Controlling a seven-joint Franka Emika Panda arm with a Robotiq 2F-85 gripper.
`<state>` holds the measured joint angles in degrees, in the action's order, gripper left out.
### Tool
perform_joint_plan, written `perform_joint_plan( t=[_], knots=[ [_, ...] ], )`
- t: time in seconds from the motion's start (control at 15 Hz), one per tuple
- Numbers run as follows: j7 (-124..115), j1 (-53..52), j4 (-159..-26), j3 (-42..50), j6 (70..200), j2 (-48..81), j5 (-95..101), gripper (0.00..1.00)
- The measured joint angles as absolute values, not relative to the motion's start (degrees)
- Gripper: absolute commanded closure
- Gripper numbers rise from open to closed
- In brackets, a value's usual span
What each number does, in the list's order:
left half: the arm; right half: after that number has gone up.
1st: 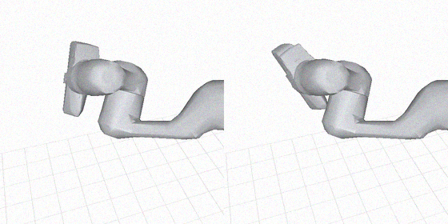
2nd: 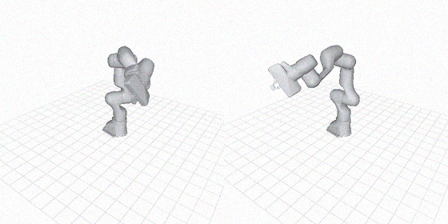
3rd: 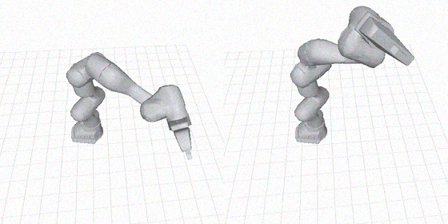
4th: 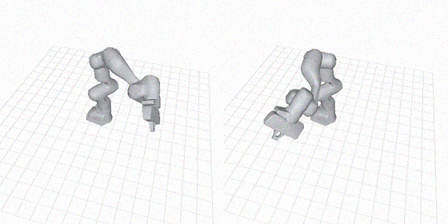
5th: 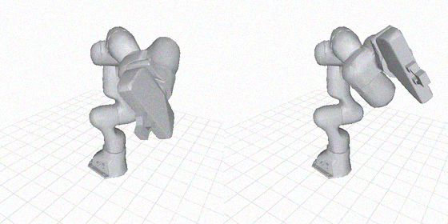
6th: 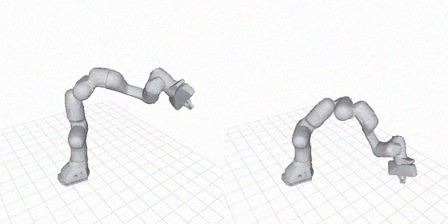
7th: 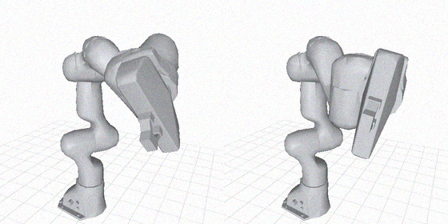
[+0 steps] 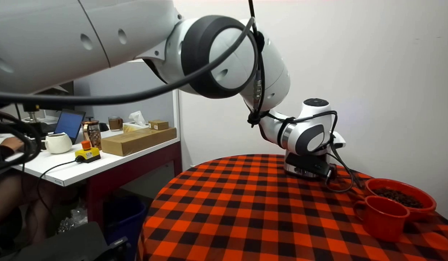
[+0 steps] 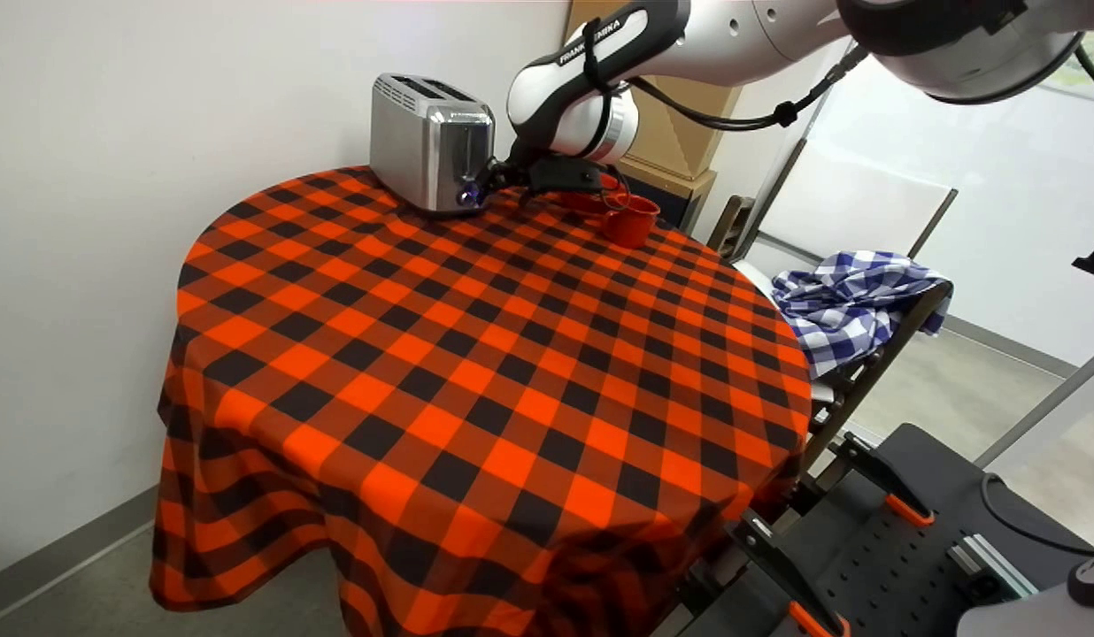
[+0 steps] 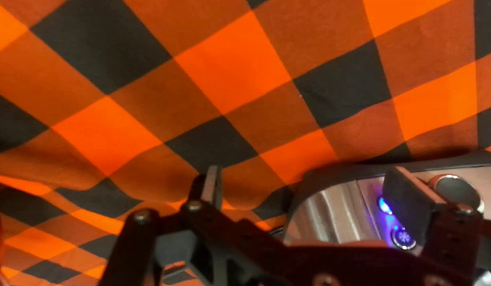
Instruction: Turn off the toaster
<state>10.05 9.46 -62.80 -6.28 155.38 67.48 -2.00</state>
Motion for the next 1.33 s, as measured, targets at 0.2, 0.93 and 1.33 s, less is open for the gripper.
perform_joint_plan(
  t=[0.2,0.93,1.33],
  knots=[
    [10.05,9.45,-62.00,-6.39,155.77,68.24,-2.42,0.00],
    [10.05,9.43,-59.85,-6.92,148.04,67.06,-2.58,0.00],
    [10.51,9.30,-61.30,-8.38,133.62,60.74,-3.03,0.00]
  ],
)
